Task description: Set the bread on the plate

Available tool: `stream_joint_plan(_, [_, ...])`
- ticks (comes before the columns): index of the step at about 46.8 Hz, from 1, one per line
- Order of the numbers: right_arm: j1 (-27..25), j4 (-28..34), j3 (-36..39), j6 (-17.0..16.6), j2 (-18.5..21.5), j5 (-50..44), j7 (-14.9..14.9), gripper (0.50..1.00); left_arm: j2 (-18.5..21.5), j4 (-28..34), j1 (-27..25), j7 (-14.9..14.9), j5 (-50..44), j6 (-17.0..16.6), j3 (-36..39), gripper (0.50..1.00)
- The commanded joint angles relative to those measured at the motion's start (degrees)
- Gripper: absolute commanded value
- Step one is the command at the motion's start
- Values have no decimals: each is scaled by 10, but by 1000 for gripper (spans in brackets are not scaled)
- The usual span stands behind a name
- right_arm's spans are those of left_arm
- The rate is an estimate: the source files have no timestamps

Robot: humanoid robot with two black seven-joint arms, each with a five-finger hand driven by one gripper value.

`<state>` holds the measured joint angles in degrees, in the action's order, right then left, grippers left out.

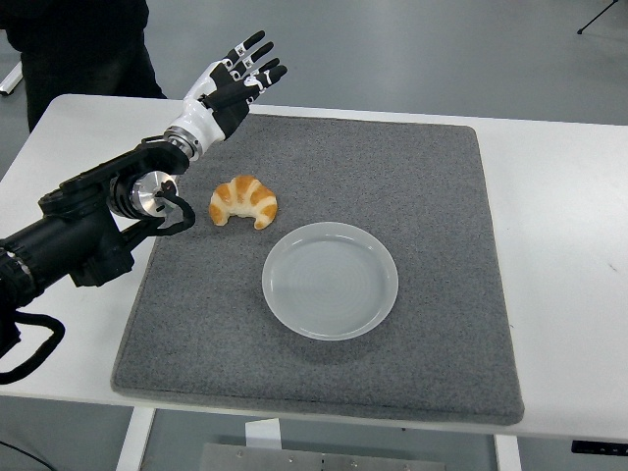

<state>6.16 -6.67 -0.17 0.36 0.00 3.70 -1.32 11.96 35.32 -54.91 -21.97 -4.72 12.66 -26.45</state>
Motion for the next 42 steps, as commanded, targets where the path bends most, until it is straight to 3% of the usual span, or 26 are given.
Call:
stream_joint_plan(1, [-1, 0, 0, 0, 0, 0, 0, 952, 0, -2, 0, 0, 0, 0, -1, 990])
stream_joint_plan(15, [-4, 0, 0, 0, 0, -1, 0, 952, 1, -4, 5, 0, -2, 29, -8, 990])
stream_joint_plan(37, [-6, 0, 1, 0, 0, 0, 0, 952, -4, -10, 0, 0, -4, 21, -8, 990])
stream_joint_plan(42, [-6, 0, 1, 0, 0, 1, 0, 952, -3, -9, -1, -1, -7, 5, -9, 990])
